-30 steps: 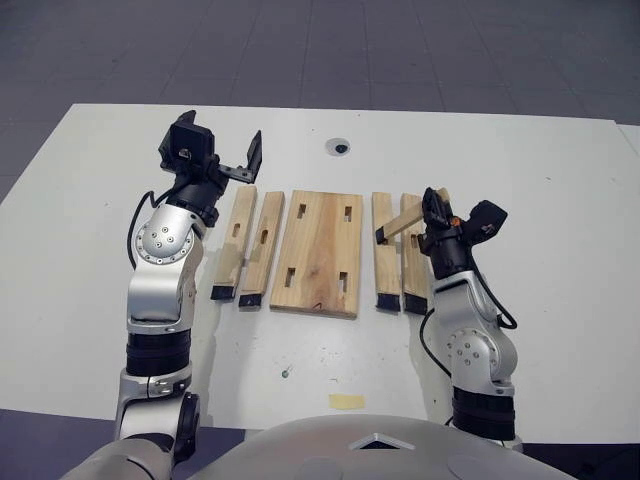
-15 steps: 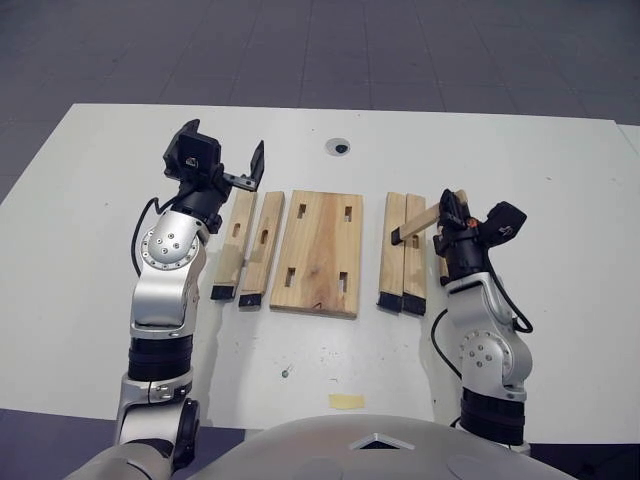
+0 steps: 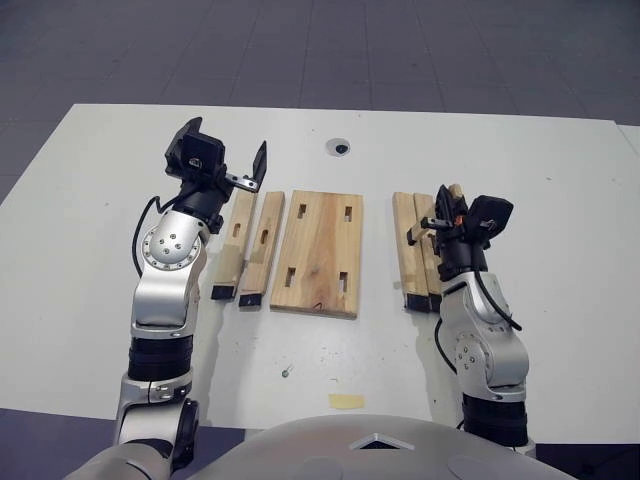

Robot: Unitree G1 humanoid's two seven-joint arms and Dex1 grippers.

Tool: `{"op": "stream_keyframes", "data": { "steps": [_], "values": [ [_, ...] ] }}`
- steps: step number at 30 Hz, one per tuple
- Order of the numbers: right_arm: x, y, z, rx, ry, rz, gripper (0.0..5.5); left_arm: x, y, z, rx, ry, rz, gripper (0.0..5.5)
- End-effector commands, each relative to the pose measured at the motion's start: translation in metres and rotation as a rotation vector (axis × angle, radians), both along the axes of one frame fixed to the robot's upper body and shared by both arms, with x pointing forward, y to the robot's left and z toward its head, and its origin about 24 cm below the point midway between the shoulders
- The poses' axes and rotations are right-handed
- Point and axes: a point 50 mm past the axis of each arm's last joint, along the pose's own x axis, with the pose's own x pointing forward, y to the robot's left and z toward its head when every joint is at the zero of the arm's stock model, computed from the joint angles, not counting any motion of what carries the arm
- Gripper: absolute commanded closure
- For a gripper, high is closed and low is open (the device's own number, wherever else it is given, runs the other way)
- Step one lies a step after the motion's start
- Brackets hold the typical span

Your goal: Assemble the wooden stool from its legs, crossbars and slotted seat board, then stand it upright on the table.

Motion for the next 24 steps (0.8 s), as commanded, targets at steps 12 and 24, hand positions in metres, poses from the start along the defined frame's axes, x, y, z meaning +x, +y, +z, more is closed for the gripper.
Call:
{"op": "stream_keyframes", "data": {
  "steps": [12,24],
  "values": [
    [-0.007,-0.008,-0.062,-0.016,0.158,0.057,5.09,0.006,0.007,0.001,0.041,-0.022,0.022,0.1],
    [0.015,-0.015,-0.011,-0.04,-0.076,0.036,4.73,0.007,0.009,-0.003,0.031,-0.019,0.035,0.1]
  ]
}}
